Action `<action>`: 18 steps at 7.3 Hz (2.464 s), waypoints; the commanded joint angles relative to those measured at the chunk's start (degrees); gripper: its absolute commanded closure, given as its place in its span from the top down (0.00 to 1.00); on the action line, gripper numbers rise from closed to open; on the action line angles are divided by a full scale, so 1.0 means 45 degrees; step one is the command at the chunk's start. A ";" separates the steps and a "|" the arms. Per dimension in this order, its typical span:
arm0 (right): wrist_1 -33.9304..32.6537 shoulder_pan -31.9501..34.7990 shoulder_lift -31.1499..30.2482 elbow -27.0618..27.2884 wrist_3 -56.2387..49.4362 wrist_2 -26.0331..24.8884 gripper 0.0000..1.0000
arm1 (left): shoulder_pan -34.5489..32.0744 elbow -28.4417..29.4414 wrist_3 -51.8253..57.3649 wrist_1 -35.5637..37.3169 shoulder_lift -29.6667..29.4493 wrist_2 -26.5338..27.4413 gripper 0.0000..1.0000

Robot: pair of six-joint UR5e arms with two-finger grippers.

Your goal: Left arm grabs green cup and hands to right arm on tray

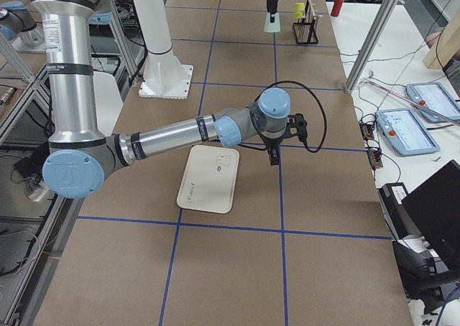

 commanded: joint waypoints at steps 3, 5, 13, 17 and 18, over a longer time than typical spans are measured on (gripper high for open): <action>0.2698 -0.0936 0.0836 0.0625 0.4857 0.0809 1.00 | 0.2377 0.0135 -0.7176 -0.7661 0.0118 0.2400 0.00; 0.6525 -0.1758 0.0858 0.0216 0.9079 0.0712 0.99 | 0.3262 0.0097 -0.7944 -0.8277 0.0099 0.3563 0.00; 1.6509 -0.4744 0.1464 0.0058 2.0491 -0.1700 0.92 | 0.4769 0.0292 -1.0428 -1.3333 0.0177 0.6260 0.00; 2.1128 -0.6877 0.1737 0.0077 2.5053 -0.5165 0.94 | 0.4788 0.0311 -1.1345 -1.5835 0.0959 0.6515 0.00; 2.1191 -0.7247 0.1776 0.0154 2.5075 -0.5631 0.94 | 0.4807 0.0311 -1.1365 -1.5837 0.0958 0.6534 0.00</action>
